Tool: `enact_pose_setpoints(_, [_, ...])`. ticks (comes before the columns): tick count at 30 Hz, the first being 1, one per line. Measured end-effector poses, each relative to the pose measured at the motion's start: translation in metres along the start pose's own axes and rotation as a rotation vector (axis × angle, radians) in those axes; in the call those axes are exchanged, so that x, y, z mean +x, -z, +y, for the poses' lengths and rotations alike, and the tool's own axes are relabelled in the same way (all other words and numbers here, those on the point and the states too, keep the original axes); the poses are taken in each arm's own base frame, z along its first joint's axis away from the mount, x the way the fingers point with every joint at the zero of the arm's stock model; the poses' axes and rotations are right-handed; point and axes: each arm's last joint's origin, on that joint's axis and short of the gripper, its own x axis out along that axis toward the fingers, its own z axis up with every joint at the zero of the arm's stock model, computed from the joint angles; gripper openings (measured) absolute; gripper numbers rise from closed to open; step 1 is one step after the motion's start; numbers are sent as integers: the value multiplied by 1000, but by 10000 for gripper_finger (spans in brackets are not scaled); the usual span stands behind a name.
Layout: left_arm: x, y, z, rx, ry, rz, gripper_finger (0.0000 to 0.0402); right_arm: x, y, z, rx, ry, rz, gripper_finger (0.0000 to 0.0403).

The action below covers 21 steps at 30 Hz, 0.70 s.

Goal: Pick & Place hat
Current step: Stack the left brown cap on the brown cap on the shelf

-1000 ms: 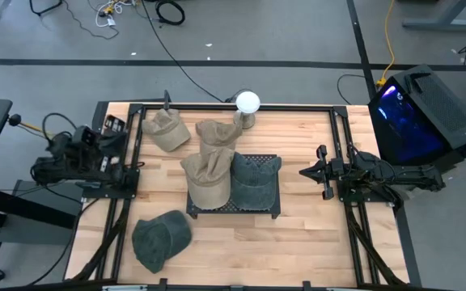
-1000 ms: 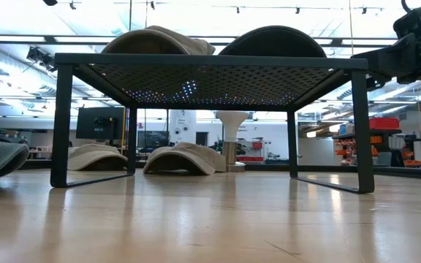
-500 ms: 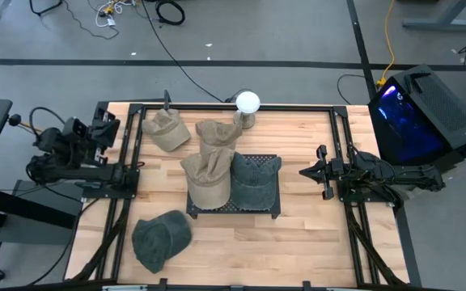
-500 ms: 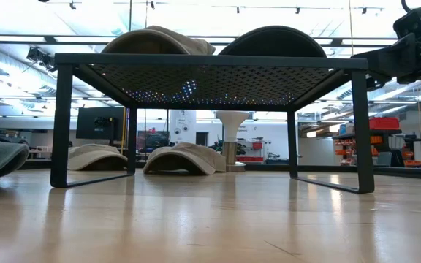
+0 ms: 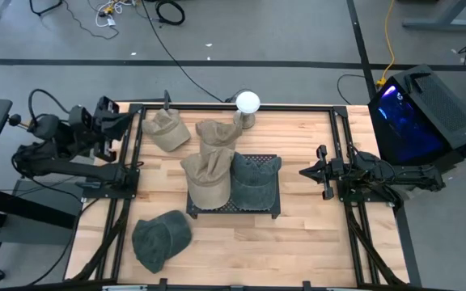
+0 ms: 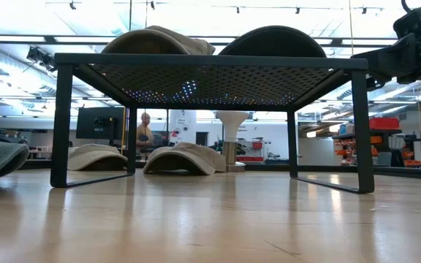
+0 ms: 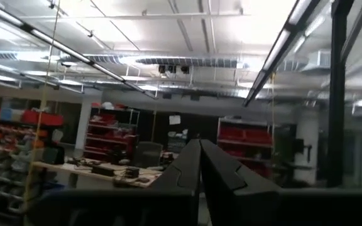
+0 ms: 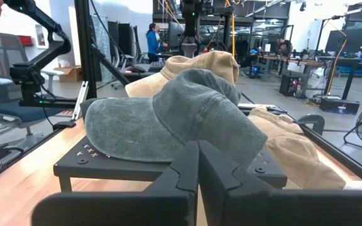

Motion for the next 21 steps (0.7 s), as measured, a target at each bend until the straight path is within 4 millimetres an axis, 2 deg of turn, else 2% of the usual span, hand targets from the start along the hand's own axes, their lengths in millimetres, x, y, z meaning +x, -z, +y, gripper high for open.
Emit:
enact_pose_setpoints(13, [39,-43,-10,133,-31,112,17,0,0,0,0,0,0,15])
enact_pose_setpoints(21, [57,-54,-16,165,-27,200,18,0,0,0,0,0,0,15])
